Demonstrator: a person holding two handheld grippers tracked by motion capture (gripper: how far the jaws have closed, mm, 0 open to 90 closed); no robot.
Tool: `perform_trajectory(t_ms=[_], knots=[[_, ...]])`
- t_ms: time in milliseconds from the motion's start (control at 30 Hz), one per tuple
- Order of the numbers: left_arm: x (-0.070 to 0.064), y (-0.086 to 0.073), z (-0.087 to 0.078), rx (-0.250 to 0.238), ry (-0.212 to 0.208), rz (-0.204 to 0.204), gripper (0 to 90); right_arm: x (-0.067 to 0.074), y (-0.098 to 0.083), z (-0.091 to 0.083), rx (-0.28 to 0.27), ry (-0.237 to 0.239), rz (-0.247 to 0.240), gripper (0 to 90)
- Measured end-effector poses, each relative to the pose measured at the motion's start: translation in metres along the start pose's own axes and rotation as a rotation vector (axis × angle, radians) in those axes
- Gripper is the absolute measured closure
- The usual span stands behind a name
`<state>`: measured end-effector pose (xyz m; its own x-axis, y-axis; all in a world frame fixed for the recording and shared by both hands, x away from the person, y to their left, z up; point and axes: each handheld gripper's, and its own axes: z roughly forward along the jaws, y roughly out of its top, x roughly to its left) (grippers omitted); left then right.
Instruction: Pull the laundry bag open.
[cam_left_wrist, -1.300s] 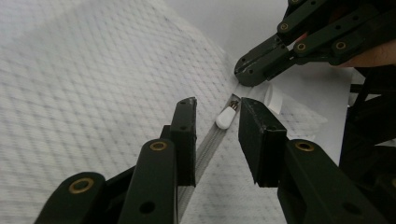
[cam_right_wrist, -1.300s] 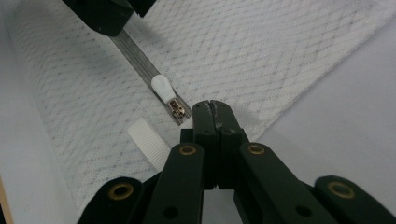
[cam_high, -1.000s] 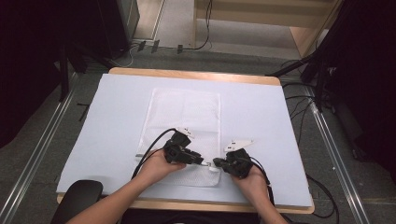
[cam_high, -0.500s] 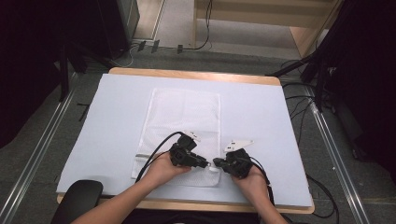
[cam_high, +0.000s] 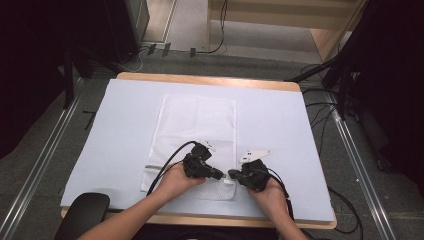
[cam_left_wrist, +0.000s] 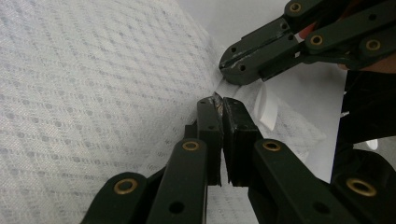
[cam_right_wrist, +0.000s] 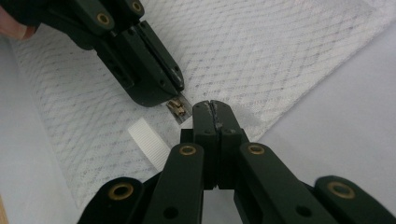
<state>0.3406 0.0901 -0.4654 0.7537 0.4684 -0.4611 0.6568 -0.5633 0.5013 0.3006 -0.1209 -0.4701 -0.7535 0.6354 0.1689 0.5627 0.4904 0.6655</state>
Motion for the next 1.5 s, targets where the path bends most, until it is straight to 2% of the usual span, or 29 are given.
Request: perform_trajectory(t_ms=[300,533,600,633,700,767,900,1100,1233,1500], knots=[[0.007,0.001,0.000,0.014,-0.053,-0.046,87.7,0.003,0.000,0.000,0.001,-0.020,-0.038,90.0],[0.012,0.003,-0.003,0.037,-0.086,-0.078,88.2,0.006,-0.002,0.001,-0.010,-0.031,-0.091,90.0],[0.013,0.002,-0.004,0.038,-0.077,-0.083,88.3,0.005,-0.003,0.001,-0.015,-0.027,-0.095,90.0],[0.013,0.002,-0.007,0.037,-0.053,-0.073,88.3,0.005,-0.003,0.001,-0.014,-0.023,-0.091,90.0],[0.016,0.002,-0.012,0.038,-0.057,-0.085,88.3,0.004,-0.003,0.001,-0.014,-0.018,-0.086,90.0],[0.019,0.001,-0.018,0.034,-0.082,-0.108,88.3,0.003,-0.003,0.001,-0.020,-0.015,-0.077,90.0],[0.024,-0.003,-0.028,0.020,-0.088,-0.140,88.2,0.002,-0.004,0.001,-0.028,-0.006,-0.078,90.0],[0.030,-0.006,-0.045,0.039,-0.063,-0.119,88.1,-0.002,-0.006,0.001,-0.043,0.019,-0.085,90.0],[0.038,-0.010,-0.058,0.023,-0.056,-0.143,88.1,-0.004,-0.007,0.001,-0.046,0.031,-0.086,90.0],[0.039,-0.015,-0.064,0.026,-0.051,-0.141,88.0,-0.006,-0.006,0.001,-0.045,0.050,-0.090,90.0]])
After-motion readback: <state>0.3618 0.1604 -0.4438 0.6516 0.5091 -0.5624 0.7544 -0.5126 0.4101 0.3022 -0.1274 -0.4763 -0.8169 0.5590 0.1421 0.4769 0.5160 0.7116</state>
